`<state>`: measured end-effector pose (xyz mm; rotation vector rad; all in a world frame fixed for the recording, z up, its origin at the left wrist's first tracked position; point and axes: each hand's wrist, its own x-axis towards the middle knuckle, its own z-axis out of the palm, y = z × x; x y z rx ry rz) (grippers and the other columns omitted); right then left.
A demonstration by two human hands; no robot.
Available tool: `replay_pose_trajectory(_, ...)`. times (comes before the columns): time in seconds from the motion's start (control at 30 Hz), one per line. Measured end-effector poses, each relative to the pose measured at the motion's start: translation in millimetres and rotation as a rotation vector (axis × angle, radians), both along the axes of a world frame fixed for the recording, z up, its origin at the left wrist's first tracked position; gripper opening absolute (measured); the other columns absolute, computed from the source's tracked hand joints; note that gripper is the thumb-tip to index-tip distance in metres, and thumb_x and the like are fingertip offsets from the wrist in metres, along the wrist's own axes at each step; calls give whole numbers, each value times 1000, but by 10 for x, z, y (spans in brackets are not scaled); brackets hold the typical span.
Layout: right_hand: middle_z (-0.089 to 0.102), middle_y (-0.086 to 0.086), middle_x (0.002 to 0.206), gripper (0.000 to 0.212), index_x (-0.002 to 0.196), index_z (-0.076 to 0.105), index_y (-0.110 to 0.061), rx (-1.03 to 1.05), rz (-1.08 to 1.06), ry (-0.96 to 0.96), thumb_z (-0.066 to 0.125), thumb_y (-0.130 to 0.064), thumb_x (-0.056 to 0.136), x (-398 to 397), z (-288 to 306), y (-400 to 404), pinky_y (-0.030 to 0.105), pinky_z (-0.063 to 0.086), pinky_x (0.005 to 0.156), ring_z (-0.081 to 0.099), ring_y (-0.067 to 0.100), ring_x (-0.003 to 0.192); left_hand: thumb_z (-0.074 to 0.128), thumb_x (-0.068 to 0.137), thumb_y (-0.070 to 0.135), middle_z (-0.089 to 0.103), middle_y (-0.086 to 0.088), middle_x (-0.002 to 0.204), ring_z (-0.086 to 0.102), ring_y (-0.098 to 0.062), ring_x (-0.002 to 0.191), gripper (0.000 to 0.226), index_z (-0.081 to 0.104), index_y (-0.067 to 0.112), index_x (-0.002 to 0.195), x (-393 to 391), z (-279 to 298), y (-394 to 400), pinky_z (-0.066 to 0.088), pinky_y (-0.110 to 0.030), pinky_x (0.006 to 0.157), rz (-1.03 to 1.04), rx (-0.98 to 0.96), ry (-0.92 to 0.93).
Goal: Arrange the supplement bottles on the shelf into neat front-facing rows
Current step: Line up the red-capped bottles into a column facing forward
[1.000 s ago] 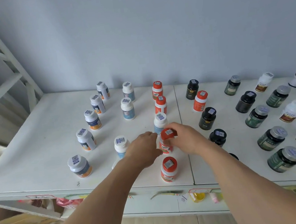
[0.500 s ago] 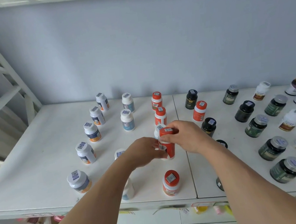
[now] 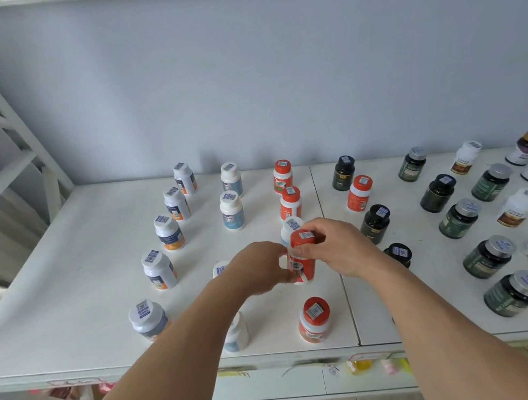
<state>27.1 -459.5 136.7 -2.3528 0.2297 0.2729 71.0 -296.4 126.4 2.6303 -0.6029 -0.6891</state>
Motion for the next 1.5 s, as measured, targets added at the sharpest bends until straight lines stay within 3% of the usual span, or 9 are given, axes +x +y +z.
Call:
replay_pose_trajectory(0.23, 57, -6, 135, 57, 136, 48, -30, 13, -26, 71, 69, -43, 85, -106, -249, 0, 40, 42, 108, 54, 18, 123, 64, 88, 41, 54, -2, 137, 53, -21, 121, 59, 46, 19, 140, 49, -89, 12, 44, -33, 101, -148, 147, -160)
replay_pose_trajectory(0.6, 52, -9, 139, 62, 137, 43, -31, 5, -61, 85, 70, -47, 83, -141, -310, 16, 39, 39, 106, 50, 17, 128, 65, 88, 38, 55, -1, 137, 54, -21, 119, 58, 46, 20, 141, 105, -92, 38, 45, -32, 100, -178, 117, -174)
replay_pose_trajectory(0.77, 50, -6, 142, 63, 138, 43, -29, 25, -154, -36, 67, -50, 84, 85, -142, -38, 37, 43, 100, 50, 16, 128, 65, 88, 38, 53, -1, 139, 54, -20, 120, 60, 44, 21, 142, 246, -30, 70, 45, -31, 99, -162, 87, -187)
replay_pose_trajectory(1.0, 41, -5, 151, 65, 144, 36, -31, -36, 9, 55, 67, -41, 87, 516, -139, -89, 41, 43, 102, 44, 22, 135, 64, 89, 38, 54, -1, 138, 55, -20, 119, 59, 45, 20, 141, 465, 31, -22, 47, -31, 98, -118, 109, -216)
replay_pose_trajectory(1.27, 57, -6, 133, 50, 132, 46, -28, 26, 68, 40, 66, -41, 88, 747, -246, -261, 38, 46, 101, 56, 17, 118, 67, 86, 42, 50, 0, 142, 48, -19, 128, 65, 43, 20, 142, 685, -63, -180, 41, -31, 103, -33, 92, -132)
replay_pose_trajectory(1.5, 61, -10, 122, 48, 125, 52, -27, 33, 24, -67, 65, -50, 85, 856, -18, -319, 23, 46, 79, 59, 9, 102, 69, 84, 41, 58, -1, 134, 55, -20, 119, 58, 53, 17, 134, 770, -39, -240, 43, -29, 99, 24, -21, -13)
